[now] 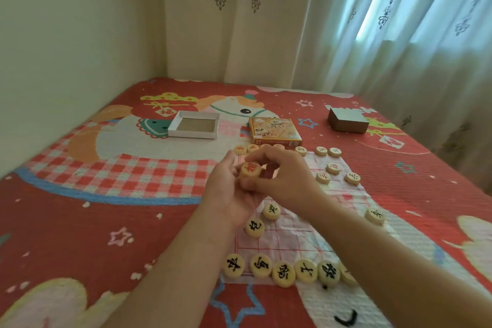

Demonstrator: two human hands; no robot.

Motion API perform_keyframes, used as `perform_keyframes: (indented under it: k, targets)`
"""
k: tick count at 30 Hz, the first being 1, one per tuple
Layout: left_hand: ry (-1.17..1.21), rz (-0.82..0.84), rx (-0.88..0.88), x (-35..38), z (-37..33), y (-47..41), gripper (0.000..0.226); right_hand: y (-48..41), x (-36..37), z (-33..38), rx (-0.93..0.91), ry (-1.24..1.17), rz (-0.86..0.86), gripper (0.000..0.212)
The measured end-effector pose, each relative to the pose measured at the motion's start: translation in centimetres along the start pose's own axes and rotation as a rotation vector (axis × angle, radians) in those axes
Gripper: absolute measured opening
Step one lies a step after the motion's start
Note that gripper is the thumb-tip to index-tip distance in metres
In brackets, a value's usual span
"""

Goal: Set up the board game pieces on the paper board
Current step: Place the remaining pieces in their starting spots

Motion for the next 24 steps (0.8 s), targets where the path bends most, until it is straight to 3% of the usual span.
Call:
perform_keyframes:
  k: [7, 16, 19, 24]
  targets:
    - [-0.020, 0.006, -0.015, -0.1, 1.8, 0.4, 0.036, 2.4, -0.8, -1.4, 0.088, -0.229, -0.091, 0.035]
    - [-0.197, -0.046, 0.085, -0.9, 2.1, 0.4, 0.022, 2.6, -0.8, -2.2, 0.063, -0.255, -0.107, 0.050]
    - [-0.284, -0.133, 0.112, -1.4, 1.9, 0.1, 0.016, 2.6, -0.4, -2.5, 0.059, -0.283, -0.103, 0.049]
    - [-0.373, -0.123, 0.159, -1.6, 1.4, -0.1, 0.015, 2.5, -0.7, -2.5, 0.018, -0.241, -0.078, 0.037]
Point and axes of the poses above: each hand's wrist, its own y-axis away from the middle knuckle, its own x-axis out of the palm, z = x × y, the point moved 2 cm from there along -y, towards the middle knuckle, and after that the axes turned 6 degrees about -z, right-handed, at the moved point
